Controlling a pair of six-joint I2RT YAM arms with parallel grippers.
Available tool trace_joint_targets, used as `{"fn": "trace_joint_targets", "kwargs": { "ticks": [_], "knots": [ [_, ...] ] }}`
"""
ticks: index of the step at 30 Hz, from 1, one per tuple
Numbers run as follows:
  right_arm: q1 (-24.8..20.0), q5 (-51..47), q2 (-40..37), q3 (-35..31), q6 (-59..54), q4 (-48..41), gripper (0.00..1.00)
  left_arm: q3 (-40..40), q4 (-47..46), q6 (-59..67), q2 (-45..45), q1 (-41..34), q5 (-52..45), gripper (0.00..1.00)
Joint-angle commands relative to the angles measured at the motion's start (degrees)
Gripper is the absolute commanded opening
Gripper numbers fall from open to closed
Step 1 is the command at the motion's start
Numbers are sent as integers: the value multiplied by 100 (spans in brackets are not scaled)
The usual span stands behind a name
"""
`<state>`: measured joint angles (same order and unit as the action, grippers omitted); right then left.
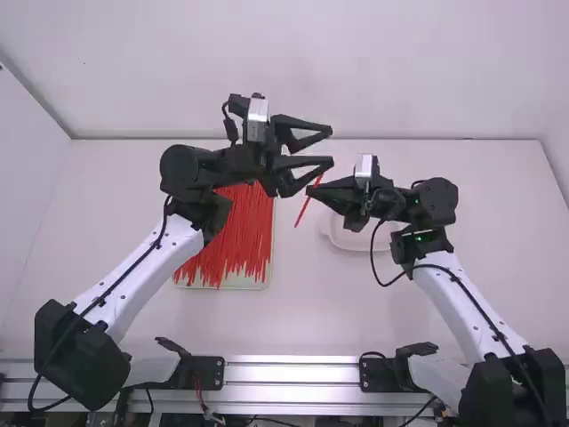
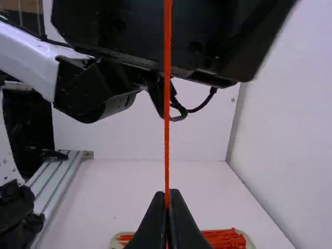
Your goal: Fasten the cable tie
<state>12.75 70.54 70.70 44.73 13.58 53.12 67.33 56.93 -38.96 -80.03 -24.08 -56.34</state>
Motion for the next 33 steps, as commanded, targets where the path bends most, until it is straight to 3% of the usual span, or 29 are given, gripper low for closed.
{"fn": "trace_joint_targets", "kwargs": {
  "ticks": [1, 5, 11, 17, 27, 33],
  "knots": [
    [-35, 282, -72, 168, 168, 2, 0, 118, 48, 273, 9, 140, 37, 77],
    [-208, 435, -79, 170, 468, 7, 0, 118, -57, 234, 9, 391, 26, 99],
    [-597, 667, -79, 170, 1137, 7, 0, 146, -166, 238, 9, 782, -704, 99],
    [-595, 883, -96, 170, 1515, 17, 0, 354, -728, 750, 9, 1010, -1545, 99],
    [-625, 1062, -92, 179, 1445, -105, 0, 935, -3467, 2680, 9, 1049, -1757, 99],
    [-555, 1060, 31, 179, 1467, -103, 0, 927, -4492, 3842, 9, 1049, -1759, 99]
  ]
}}
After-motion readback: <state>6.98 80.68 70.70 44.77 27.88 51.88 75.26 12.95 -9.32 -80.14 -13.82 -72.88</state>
